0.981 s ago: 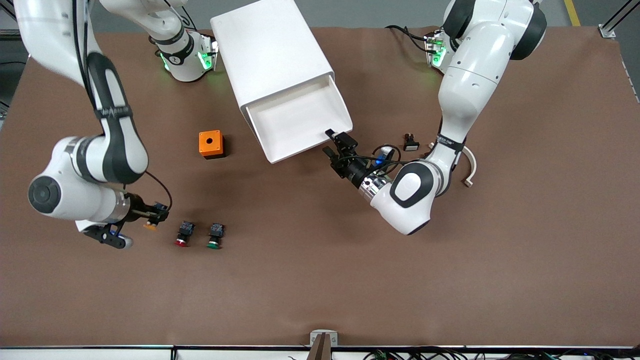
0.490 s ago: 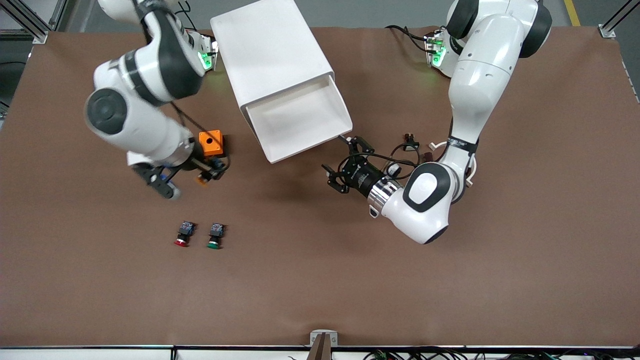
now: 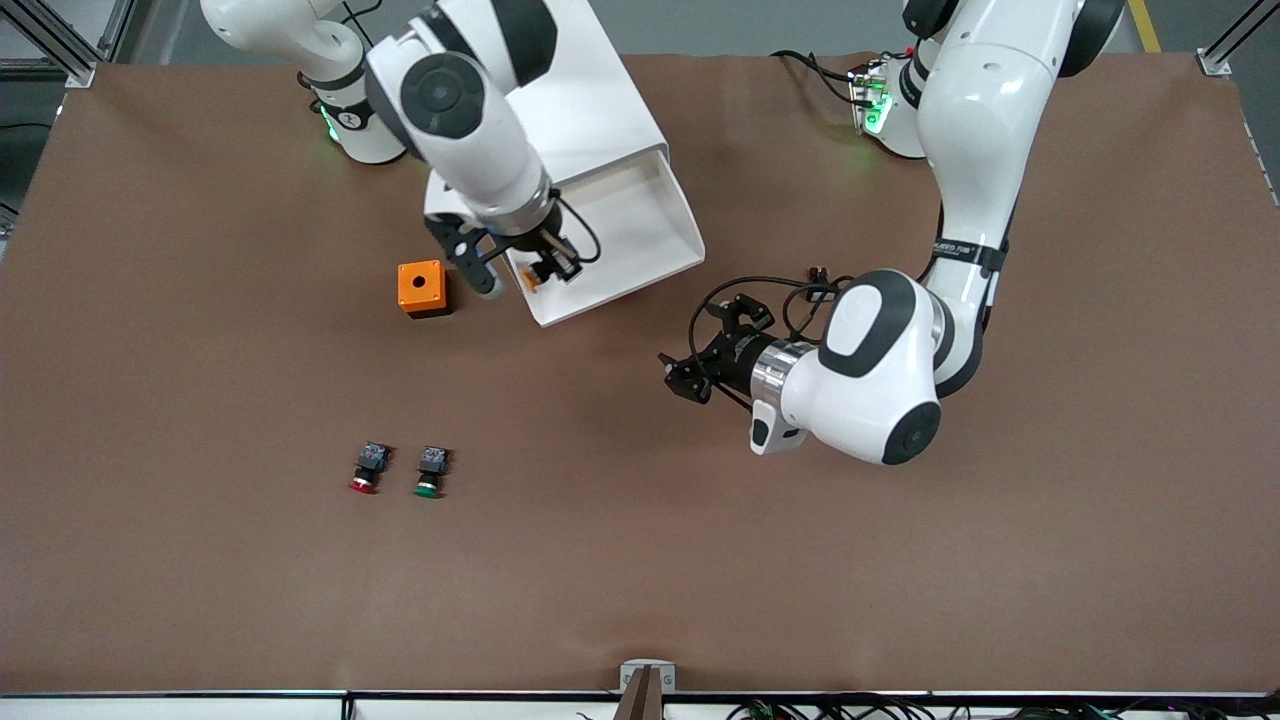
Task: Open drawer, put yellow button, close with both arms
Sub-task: 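Carry the yellow button with the right gripper over the open drawer, then lower the yellow button into the drawer and open the right gripper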
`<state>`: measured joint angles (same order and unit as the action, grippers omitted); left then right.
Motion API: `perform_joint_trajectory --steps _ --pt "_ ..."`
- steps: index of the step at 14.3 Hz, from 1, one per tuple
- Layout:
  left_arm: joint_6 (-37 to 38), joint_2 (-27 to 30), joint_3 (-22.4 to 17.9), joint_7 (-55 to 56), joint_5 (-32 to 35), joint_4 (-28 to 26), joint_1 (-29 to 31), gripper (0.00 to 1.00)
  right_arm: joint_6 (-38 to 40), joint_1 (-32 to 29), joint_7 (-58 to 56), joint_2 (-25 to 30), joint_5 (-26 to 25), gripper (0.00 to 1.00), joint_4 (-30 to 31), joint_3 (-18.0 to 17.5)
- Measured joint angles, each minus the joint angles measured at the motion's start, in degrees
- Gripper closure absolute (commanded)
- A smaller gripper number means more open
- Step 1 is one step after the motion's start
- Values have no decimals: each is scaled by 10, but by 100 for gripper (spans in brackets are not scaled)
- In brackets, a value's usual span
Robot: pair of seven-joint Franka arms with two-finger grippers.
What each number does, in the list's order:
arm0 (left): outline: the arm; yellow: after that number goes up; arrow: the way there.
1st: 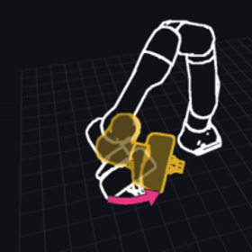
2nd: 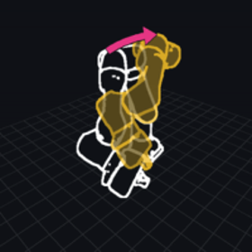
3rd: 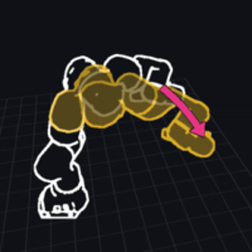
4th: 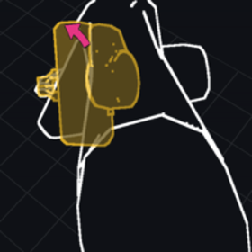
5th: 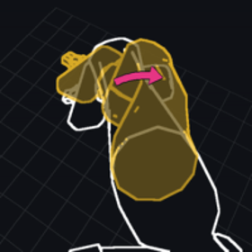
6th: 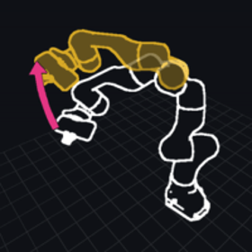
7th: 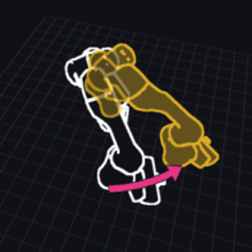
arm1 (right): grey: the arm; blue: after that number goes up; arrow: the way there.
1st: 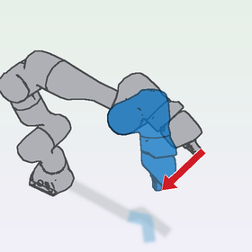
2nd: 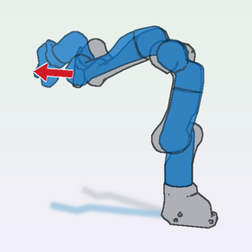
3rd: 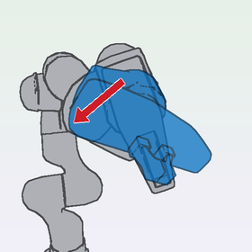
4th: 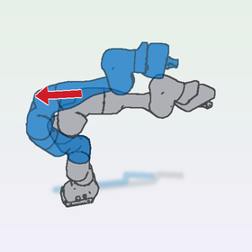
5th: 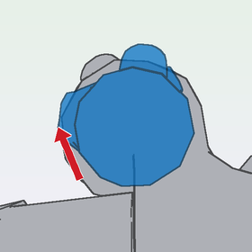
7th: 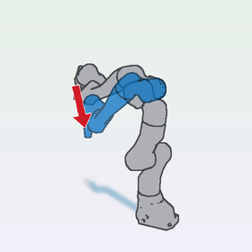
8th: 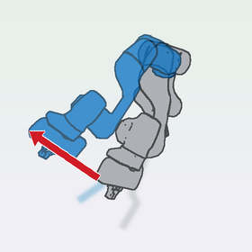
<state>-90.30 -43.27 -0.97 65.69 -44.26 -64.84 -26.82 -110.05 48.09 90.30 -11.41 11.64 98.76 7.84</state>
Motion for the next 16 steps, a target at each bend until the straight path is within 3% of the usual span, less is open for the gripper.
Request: perform_joint_trajectory --steps 4,7,11,12,13,14,16 --pt "-93 16 0 -19 154 0 -32 0 -34 56 91 -13 -1 100 5 1" --pt "-122 20 0 -20 268 0 -58 0 -52 88 146 -30 -7 100 8 1" --pt "-131 28 0 -20 314 0 -72 0 -55 105 184 -41 -8 98 9 1" --pt "-131 31 0 -20 326 0 -73 0 -57 108 192 -43 -8 89 9 1" --pt "-131 33 0 -20 336 0 -75 0 -61 111 202 -45 -8 51 9 1" --pt "-131 34 0 -20 342 0 -78 0 -64 115 209 -46 -8 1 9 1" --pt "-131 34 0 -20 344 -2 -84 0 -67 118 214 -48 -8 0 9 1"
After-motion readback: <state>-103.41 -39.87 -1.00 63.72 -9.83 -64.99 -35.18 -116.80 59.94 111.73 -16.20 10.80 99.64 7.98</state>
